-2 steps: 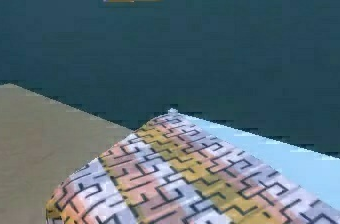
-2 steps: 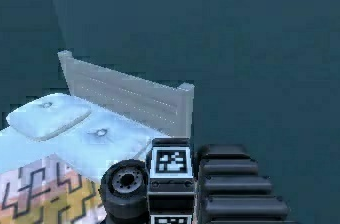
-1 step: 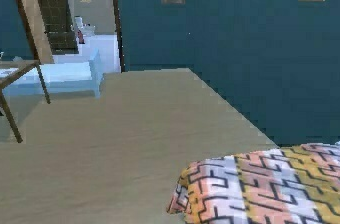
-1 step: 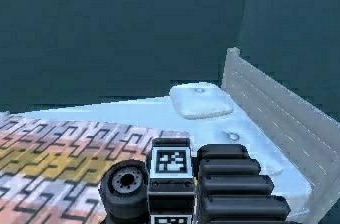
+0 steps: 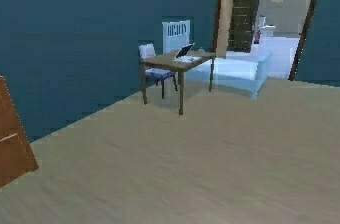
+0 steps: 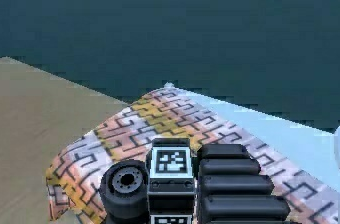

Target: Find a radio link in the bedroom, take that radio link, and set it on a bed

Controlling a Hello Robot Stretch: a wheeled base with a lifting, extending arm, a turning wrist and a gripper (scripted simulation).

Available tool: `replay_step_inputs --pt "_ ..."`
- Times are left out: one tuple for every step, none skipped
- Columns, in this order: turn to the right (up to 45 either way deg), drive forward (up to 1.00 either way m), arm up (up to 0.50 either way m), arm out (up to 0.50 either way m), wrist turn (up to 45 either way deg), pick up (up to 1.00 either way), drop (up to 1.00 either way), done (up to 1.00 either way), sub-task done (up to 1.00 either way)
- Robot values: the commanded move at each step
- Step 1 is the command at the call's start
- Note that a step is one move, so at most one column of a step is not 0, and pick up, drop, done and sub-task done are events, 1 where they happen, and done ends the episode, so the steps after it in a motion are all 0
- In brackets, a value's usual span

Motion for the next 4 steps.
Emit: replay_step_inputs --pt "-18.0 0.00 0.00 0.00 0.0 0.00 0.00 0.00 0.00" --pt "45.0 0.00 0.00 0.00 0.0 0.00 0.00 0.00 0.00" --pt "18.0 0.00 0.00 0.00 0.0 0.00 0.00 0.00 0.00" --pt "0.0 0.20 0.00 0.00 0.0 0.00 0.00 0.00 0.00"
